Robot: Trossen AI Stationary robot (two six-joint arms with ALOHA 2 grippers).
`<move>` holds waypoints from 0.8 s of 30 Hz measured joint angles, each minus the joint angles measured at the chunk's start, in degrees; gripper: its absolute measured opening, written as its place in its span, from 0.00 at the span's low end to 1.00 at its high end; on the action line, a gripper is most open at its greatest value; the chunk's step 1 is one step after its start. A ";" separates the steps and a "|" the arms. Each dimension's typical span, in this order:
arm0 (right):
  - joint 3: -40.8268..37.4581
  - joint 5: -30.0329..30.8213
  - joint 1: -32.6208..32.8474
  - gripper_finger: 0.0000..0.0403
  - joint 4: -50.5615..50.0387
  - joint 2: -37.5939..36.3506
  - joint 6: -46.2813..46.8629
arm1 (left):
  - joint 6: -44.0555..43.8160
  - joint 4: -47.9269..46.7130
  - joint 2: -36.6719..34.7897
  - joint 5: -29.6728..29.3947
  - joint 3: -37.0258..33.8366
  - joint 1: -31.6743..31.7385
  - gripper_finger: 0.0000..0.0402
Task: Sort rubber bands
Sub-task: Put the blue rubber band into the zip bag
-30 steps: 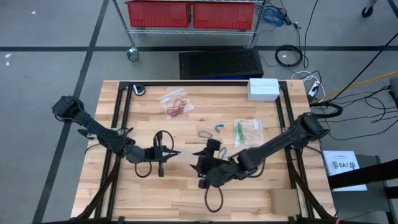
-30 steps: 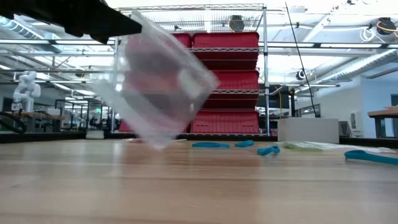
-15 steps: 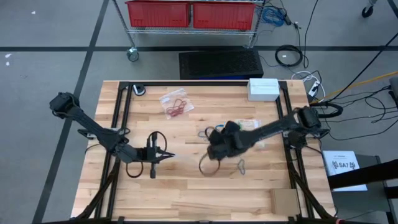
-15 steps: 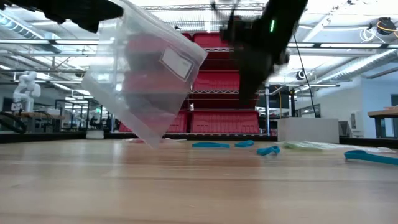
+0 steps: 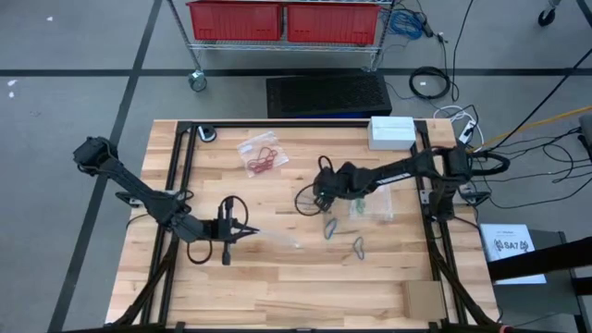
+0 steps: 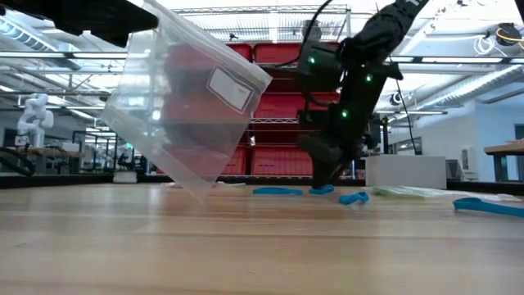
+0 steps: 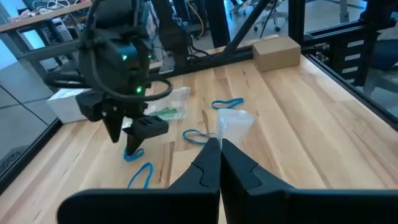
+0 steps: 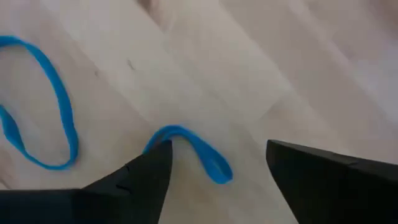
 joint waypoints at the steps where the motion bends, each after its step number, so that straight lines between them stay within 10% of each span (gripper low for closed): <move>1: -0.47 -0.69 -0.52 0.63 0.36 0.00 -0.01 | -0.02 0.00 0.00 0.04 0.00 0.00 0.00; 9: -2.81 -8.87 0.27 0.55 5.85 -0.13 1.97 | -0.59 -0.02 0.00 0.74 0.00 0.00 0.00; 17: -2.07 -8.71 5.13 0.05 5.20 -0.18 1.93 | -1.00 -0.03 0.00 0.76 0.00 0.00 0.00; 24: 4.11 -1.60 13.85 0.01 4.47 -2.51 2.62 | -3.53 -1.66 0.00 -4.51 0.00 0.22 0.00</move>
